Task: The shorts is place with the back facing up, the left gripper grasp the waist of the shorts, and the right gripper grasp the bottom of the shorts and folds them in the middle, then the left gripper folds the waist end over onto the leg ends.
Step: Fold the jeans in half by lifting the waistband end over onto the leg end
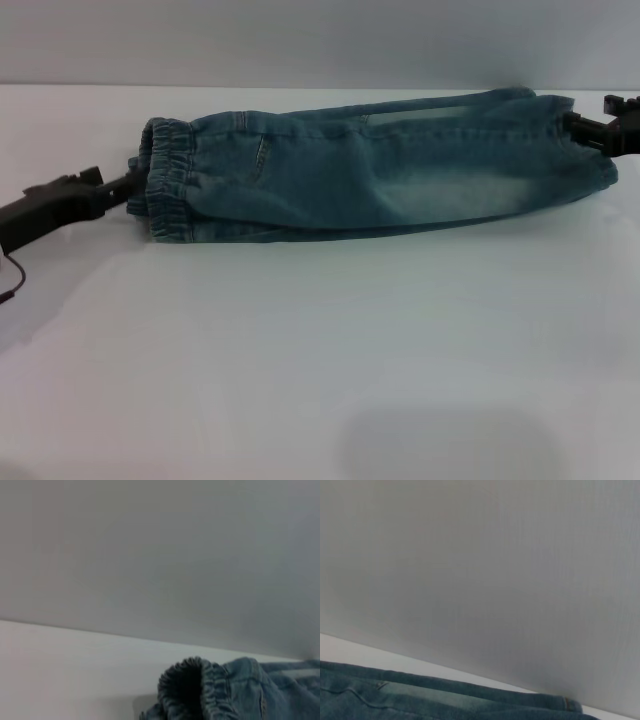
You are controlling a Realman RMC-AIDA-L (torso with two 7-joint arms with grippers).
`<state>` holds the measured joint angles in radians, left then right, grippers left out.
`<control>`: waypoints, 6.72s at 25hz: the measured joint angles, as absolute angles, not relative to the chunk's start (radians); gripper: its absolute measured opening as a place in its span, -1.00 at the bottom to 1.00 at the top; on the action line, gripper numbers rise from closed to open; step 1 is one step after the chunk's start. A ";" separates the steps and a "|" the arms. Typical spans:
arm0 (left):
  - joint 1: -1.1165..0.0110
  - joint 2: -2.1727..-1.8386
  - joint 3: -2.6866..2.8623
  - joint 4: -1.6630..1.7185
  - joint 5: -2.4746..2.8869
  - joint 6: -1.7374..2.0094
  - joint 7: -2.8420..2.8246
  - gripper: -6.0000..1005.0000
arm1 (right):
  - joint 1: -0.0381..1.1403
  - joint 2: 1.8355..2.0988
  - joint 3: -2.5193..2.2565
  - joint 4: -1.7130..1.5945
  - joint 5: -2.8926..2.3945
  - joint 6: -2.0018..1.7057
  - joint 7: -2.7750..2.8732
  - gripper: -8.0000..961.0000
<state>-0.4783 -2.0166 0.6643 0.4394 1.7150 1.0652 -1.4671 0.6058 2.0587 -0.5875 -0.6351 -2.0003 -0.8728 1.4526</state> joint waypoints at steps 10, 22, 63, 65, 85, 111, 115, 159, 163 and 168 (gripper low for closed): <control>-0.468 -2.021 0.735 0.440 1.724 1.049 -1.426 0.53 | 0.607 2.059 -0.588 -0.635 -2.000 -0.873 1.453 0.36; -0.492 -2.048 0.745 0.443 1.775 0.962 -1.415 0.49 | 0.604 2.058 -0.587 -0.637 -2.000 -0.873 1.453 0.36; -0.515 -2.057 0.772 0.446 1.784 0.928 -1.400 -0.74 | 0.598 2.054 -0.578 -0.635 -2.000 -0.864 1.453 0.36; -0.515 -2.057 0.768 0.446 1.783 0.939 -1.391 -0.76 | 0.597 2.054 -0.578 -0.635 -2.000 -0.864 1.453 0.36; -0.495 -2.043 0.580 0.506 1.713 1.348 -1.389 -0.86 | 0.595 2.058 -0.577 -0.634 -2.000 -0.862 1.453 0.36; -0.620 -1.999 0.548 0.561 1.709 1.545 -1.570 -0.93 | 0.792 2.082 -0.686 -0.345 -1.969 -0.844 1.360 0.36; -0.640 -1.997 0.551 0.561 1.712 1.555 -1.582 -0.93 | 0.797 2.083 -0.783 -0.318 -1.862 -0.853 1.331 0.36; -0.689 -2.018 0.564 0.581 1.708 1.596 -1.611 -0.94 | 0.637 2.073 -1.353 -0.559 -1.422 -0.917 1.555 0.36; -0.700 -2.039 0.564 0.583 1.707 1.581 -1.608 -0.94 | 0.567 2.071 -1.236 -0.586 -1.422 -0.903 1.523 0.36; -0.725 -2.056 0.572 0.577 1.707 1.551 -1.599 -0.94 | 0.518 2.070 -1.097 -0.585 -1.424 -0.902 1.475 0.36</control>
<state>-0.7248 -2.0556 0.5717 0.5767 1.7073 1.5509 -1.5993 0.5185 2.0698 -1.0971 -0.5854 -1.4235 -0.9016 1.4754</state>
